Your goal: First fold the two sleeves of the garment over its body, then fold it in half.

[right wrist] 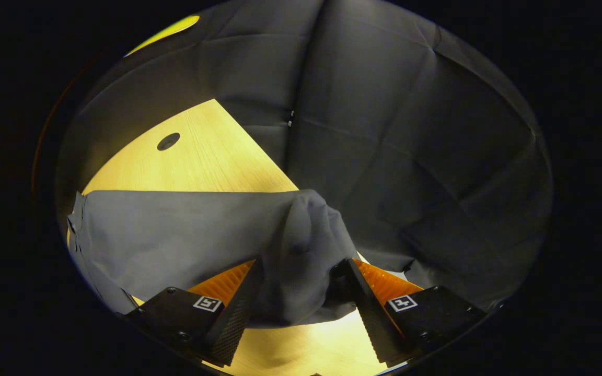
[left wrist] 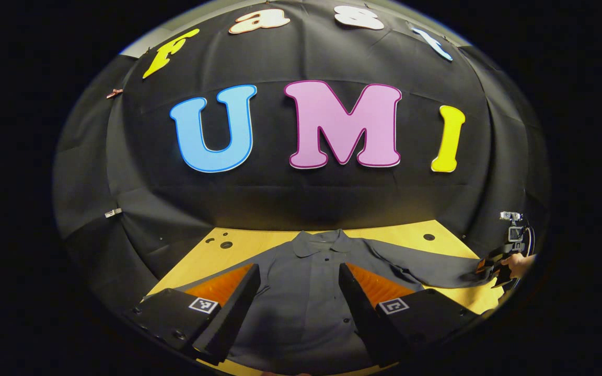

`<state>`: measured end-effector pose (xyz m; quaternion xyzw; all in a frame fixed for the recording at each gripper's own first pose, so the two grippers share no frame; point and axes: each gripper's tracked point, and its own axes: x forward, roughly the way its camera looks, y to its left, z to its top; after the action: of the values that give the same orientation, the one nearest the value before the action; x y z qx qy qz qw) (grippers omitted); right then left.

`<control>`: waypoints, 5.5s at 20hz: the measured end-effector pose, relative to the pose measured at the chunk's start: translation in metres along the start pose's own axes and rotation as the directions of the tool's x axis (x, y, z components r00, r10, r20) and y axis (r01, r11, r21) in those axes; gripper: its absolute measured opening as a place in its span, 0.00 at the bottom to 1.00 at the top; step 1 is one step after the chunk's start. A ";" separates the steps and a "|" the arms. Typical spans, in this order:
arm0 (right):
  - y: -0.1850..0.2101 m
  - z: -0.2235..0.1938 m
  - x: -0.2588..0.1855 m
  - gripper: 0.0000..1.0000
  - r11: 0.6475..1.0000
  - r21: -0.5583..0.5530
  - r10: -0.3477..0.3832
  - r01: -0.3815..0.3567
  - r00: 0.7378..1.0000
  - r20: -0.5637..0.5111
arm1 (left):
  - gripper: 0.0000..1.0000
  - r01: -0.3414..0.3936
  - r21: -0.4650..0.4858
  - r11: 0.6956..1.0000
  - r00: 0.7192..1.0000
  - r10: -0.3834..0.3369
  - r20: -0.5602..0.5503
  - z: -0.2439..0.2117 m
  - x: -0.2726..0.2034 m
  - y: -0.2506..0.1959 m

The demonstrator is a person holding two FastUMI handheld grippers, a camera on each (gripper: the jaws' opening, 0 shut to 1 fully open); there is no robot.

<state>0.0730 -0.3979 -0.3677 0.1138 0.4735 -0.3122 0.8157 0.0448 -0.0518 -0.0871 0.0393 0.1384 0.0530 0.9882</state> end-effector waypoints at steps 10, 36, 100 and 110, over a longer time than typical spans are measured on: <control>0.013 -0.001 -0.010 0.10 0.992 -0.005 0.128 -0.128 0.992 -0.014 | 0.98 -0.001 0.004 1.000 1.000 0.001 0.022 0.005 -0.002 -0.006; 0.237 0.071 -0.277 0.05 0.772 -0.454 0.551 -0.445 0.825 0.129 | 0.98 -0.122 -0.136 0.983 0.992 0.123 0.000 -0.029 -0.038 0.139; 0.237 -0.089 -0.463 0.98 0.671 -0.698 0.624 -0.249 0.699 0.350 | 0.82 -0.556 -0.216 0.802 0.752 0.376 -0.541 -0.303 0.076 0.432; 0.229 -0.110 -0.448 0.98 0.649 -0.692 0.656 -0.317 0.694 0.298 | 0.06 -0.472 -0.168 0.866 0.790 0.330 -0.517 -0.288 0.088 0.416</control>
<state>-0.0227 0.0137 -0.0730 -0.1071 0.2528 0.0749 0.9586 0.0100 0.3885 -0.3488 -0.0904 0.3534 0.2911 0.8844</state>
